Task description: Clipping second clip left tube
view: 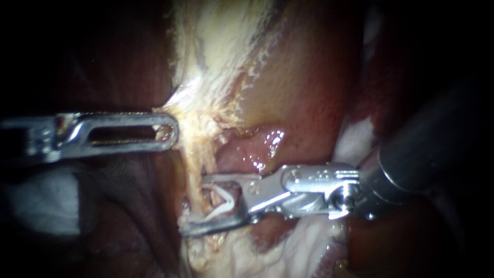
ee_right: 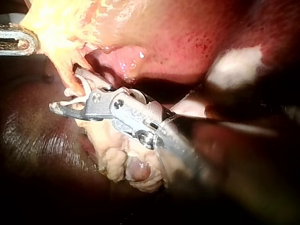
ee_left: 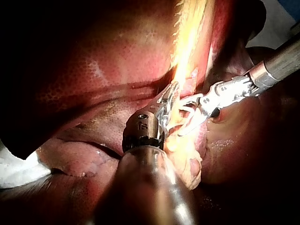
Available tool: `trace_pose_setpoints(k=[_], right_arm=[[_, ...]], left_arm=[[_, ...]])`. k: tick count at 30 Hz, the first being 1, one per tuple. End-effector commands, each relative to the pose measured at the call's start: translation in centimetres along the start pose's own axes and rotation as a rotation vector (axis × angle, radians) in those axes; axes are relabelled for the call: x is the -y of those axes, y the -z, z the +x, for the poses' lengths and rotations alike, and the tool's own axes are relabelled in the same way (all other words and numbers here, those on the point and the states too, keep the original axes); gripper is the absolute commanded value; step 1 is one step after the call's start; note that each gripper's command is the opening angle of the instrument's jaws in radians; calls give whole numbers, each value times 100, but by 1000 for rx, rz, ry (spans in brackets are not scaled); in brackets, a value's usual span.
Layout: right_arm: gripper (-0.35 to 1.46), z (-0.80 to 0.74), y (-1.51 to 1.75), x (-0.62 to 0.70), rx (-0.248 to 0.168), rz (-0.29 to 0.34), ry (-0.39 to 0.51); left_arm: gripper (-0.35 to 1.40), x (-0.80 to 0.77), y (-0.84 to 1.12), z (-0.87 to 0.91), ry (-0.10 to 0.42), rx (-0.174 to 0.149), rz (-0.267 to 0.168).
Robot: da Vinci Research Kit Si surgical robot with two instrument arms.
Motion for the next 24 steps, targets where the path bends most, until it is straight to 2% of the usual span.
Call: trace_pose_setpoints(k=[1,7,24], right_arm=[[58,-1,-2,2,0,15,-9],[57,-5,-13,6,1,52,-24],[48,-5,-23,2,1,51,-40]], left_arm=[[-35,0,0,0,0,0,0],[-35,0,0,0,0,0,0],[-35,0,-1,0,0,0,0]])
